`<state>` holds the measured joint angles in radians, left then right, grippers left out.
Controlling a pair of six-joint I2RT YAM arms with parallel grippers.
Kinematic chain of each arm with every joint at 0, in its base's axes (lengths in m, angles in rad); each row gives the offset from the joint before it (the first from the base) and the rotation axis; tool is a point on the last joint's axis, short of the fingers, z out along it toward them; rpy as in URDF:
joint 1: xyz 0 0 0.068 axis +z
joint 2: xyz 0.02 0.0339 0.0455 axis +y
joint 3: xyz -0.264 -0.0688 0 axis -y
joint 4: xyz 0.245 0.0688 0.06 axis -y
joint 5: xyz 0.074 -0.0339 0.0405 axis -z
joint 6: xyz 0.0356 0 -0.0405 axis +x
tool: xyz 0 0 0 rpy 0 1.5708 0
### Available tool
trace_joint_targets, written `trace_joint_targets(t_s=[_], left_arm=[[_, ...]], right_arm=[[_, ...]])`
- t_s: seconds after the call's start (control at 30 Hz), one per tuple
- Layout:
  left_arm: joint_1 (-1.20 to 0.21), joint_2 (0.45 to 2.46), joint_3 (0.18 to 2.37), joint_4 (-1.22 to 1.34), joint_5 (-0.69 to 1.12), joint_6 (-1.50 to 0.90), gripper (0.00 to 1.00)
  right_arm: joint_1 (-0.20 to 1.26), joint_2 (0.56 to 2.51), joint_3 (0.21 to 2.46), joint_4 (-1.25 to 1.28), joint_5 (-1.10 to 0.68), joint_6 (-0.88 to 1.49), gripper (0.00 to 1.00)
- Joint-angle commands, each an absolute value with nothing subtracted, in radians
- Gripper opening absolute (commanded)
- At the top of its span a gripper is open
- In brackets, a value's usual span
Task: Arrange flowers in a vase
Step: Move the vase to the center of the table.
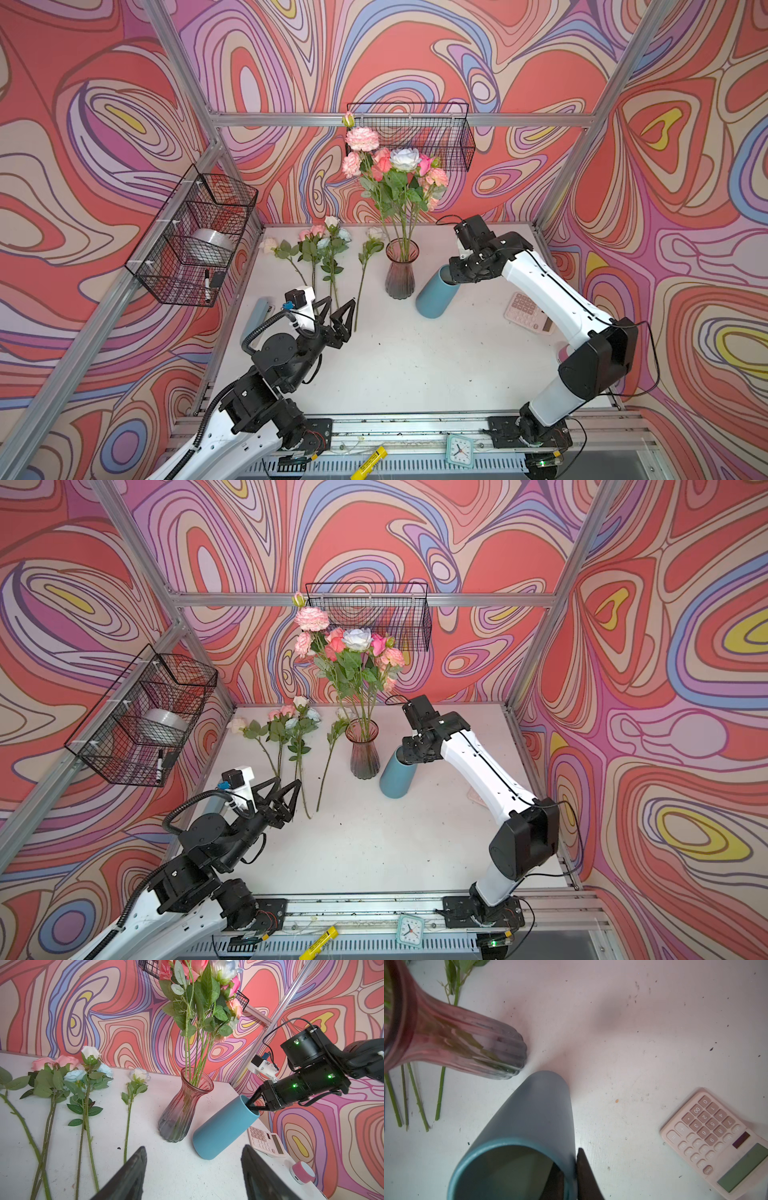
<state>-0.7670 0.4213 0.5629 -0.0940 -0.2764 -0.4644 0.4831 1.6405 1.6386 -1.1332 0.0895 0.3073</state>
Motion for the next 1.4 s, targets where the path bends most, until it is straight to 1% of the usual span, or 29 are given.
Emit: trace_joint_targets(t_s=[0.0, 0.27, 0.33, 0.5, 0.67, 0.77, 0.87, 0.97, 1.03, 1.13, 1.37], left_arm=[[-0.772, 0.423, 0.571, -0.096, -0.268, -0.463, 0.72], [-0.772, 0.426, 0.580, -0.108, -0.255, -0.463, 0.72], [-0.773, 0.426, 0.583, -0.107, -0.255, -0.463, 0.72], [-0.772, 0.440, 0.594, -0.114, -0.242, -0.462, 0.72], [-0.772, 0.455, 0.607, -0.124, -0.227, -0.460, 0.72], [-0.772, 0.465, 0.612, -0.124, -0.221, -0.457, 0.72], [-0.772, 0.475, 0.616, -0.124, -0.216, -0.458, 0.72], [-0.772, 0.483, 0.625, -0.129, -0.215, -0.454, 0.72], [-0.773, 0.489, 0.630, -0.133, -0.215, -0.454, 0.72], [-0.773, 0.491, 0.639, -0.141, -0.213, -0.452, 0.72], [-0.772, 0.508, 0.664, -0.153, -0.222, -0.444, 0.72]], right_arm=[[0.532, 1.617, 1.723, -1.183, 0.093, 0.305, 0.00], [0.621, 1.636, 1.806, -1.297, 0.146, 0.295, 0.00], [0.652, 1.651, 1.824, -1.321, 0.185, 0.290, 0.00], [0.693, 1.676, 1.835, -1.329, 0.215, 0.287, 0.00], [0.713, 1.705, 1.842, -1.332, 0.202, 0.276, 0.00], [0.721, 1.728, 1.858, -1.353, 0.217, 0.263, 0.02], [0.721, 1.736, 1.869, -1.357, 0.218, 0.259, 0.08], [0.721, 1.746, 1.892, -1.362, 0.226, 0.256, 0.11], [0.721, 1.749, 1.897, -1.356, 0.219, 0.259, 0.17], [0.721, 1.747, 1.902, -1.351, 0.217, 0.261, 0.23], [0.721, 1.714, 1.896, -1.347, 0.242, 0.267, 0.27]])
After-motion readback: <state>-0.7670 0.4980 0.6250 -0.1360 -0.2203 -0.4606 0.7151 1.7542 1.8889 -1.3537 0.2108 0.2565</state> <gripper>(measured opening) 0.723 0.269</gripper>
